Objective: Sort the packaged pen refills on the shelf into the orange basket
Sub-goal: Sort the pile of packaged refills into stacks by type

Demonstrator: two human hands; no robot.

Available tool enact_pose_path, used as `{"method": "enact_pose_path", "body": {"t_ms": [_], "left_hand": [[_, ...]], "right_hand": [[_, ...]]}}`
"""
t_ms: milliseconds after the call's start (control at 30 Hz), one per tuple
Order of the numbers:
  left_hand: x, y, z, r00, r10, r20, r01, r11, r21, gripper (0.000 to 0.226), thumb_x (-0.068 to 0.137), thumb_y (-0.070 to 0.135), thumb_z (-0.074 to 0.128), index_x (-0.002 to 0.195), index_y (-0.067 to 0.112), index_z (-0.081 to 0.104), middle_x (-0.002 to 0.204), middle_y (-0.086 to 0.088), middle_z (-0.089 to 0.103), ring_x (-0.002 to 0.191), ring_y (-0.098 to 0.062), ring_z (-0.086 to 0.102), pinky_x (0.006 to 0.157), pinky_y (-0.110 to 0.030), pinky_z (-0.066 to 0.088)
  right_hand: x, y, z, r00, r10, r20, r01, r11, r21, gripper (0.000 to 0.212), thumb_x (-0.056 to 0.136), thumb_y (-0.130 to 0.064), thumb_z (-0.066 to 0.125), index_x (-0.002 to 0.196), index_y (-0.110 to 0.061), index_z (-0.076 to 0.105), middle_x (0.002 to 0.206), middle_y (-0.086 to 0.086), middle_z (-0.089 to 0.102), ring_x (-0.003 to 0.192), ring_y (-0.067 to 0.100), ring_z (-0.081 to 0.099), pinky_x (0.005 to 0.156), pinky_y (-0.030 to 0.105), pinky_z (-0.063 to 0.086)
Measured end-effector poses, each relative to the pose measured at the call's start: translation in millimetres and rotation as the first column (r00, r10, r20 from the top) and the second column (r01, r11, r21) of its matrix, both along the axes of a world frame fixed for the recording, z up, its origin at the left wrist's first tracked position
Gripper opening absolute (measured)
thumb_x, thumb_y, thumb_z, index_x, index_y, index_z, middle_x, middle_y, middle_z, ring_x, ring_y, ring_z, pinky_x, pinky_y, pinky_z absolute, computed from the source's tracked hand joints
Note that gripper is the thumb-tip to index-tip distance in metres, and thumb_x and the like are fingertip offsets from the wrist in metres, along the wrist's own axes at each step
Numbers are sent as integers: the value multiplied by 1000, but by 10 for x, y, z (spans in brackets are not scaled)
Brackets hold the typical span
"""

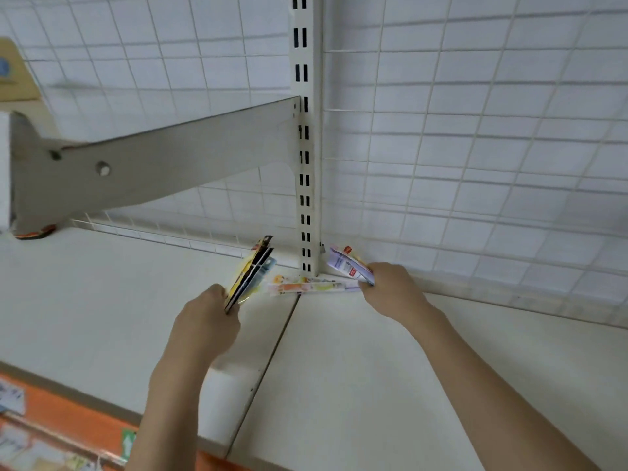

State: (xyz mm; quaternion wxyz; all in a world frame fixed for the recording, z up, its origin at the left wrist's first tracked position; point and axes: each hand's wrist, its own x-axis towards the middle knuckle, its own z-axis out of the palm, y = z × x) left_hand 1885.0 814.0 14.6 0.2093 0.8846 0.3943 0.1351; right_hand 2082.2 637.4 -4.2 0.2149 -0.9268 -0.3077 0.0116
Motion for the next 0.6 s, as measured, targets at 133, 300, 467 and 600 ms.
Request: {"method": "enact_pose_path", "body": {"t_ms": [133,300,467,600], "left_hand": [[-51,68,48,991,92,99,-90,995,-32,23,93,23,47,82,2,48,65,-7,49,63,-27,46,51,-31,30],[-39,42,-15,992,90,92,-83,994,-77,27,93,23,47,72,6,45,62,-6,48,56,-21,43,48,-27,29],[-52,61,-49,987,131,88,-123,988,-98,25,93,20,44,72,6,43,63,-6,47,56,-21,43,48,-27,30],[-80,60,-25,981,161,106,-148,981,-124,25,93,18,43,71,8,41,63,-7,47,53,-21,43,45,-26,29]], "right_hand": [[-105,283,39,987,147,66,-142,987,-75,19,90,-26,53,103,-13,59,99,9,65,91,30,61,66,28,38],[-260,427,-120,968,205,147,-180,969,-167,26,92,-32,50,112,-18,57,102,8,65,94,31,62,65,29,37],[-240,331,-73,969,166,183,-143,981,-129,19,92,-25,47,99,-16,61,92,8,65,85,30,63,62,28,36],[-88,158,112,986,131,103,-124,990,-73,16,91,-26,46,86,-18,60,85,8,63,79,29,58,62,27,36]]}}
